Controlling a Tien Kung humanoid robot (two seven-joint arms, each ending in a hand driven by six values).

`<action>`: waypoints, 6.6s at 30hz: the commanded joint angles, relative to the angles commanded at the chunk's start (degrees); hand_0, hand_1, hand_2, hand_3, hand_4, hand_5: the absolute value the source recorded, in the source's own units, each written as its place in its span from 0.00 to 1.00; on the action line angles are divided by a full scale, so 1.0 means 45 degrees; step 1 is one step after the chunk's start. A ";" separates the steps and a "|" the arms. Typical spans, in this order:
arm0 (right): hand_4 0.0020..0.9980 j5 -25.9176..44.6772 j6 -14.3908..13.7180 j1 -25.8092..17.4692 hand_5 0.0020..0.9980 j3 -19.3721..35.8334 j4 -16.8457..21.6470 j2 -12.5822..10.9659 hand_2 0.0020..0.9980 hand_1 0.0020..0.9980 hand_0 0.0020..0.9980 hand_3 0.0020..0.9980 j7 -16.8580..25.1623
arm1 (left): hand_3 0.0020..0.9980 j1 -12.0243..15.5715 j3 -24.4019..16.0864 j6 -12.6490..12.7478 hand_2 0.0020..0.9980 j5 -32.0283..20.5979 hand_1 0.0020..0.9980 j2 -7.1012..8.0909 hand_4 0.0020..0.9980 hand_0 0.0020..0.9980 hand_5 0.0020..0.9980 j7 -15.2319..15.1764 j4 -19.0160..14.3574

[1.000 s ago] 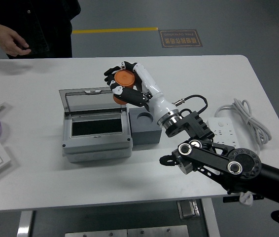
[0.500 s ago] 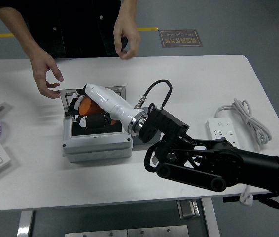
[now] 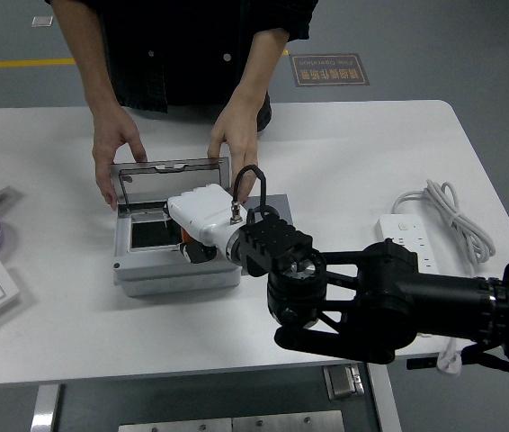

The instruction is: Pick up the cylinder from the cube,place it in the box,flap close box

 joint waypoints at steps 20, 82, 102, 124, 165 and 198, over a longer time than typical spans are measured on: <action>0.71 0.0496 -0.2756 0.0102 0.43 -0.0637 -0.1355 0.0365 0.79 0.78 0.87 0.83 0.1939 | 0.62 -0.0106 -0.0264 -0.0025 0.55 0.0306 0.58 0.0014 0.71 0.60 0.26 -0.0028 -0.0004; 0.70 1.0141 -0.3504 0.1256 0.40 0.0572 -0.2257 -0.1555 0.68 0.65 0.70 0.68 0.5190 | 0.62 -0.0381 -0.0742 -0.0046 0.55 0.0764 0.58 0.0120 0.70 0.59 0.26 -0.0059 0.0016; 0.70 0.9614 -0.3932 0.0097 0.41 -0.0246 0.1333 -0.2161 0.68 0.65 0.68 0.68 0.5103 | 0.62 -0.0356 -0.1122 -0.0074 0.55 0.1046 0.58 0.0061 0.70 0.59 0.26 -0.0034 -0.0019; 0.69 0.8592 -0.4097 -0.2817 0.40 0.4432 0.3647 -0.4533 0.68 0.65 0.67 0.68 0.5715 | 0.62 -0.0012 -0.0709 -0.0043 0.55 0.0543 0.58 -0.0017 0.69 0.59 0.25 -0.0016 -0.0014; 0.72 1.2751 -0.4119 -0.7140 0.32 1.0080 0.1757 -0.4659 0.71 0.68 0.73 0.71 0.9162 | 0.62 0.0275 -0.0052 -0.0132 0.55 -0.0016 0.58 0.0144 0.70 0.59 0.25 -0.0120 0.0004; 0.75 1.2955 -0.4106 -0.7458 0.26 1.0649 0.1553 -0.4538 0.70 0.68 0.73 0.70 0.9549 | 0.62 0.0091 -0.0184 -0.0162 0.55 -0.0098 0.58 0.0161 0.70 0.59 0.26 -0.0171 0.0053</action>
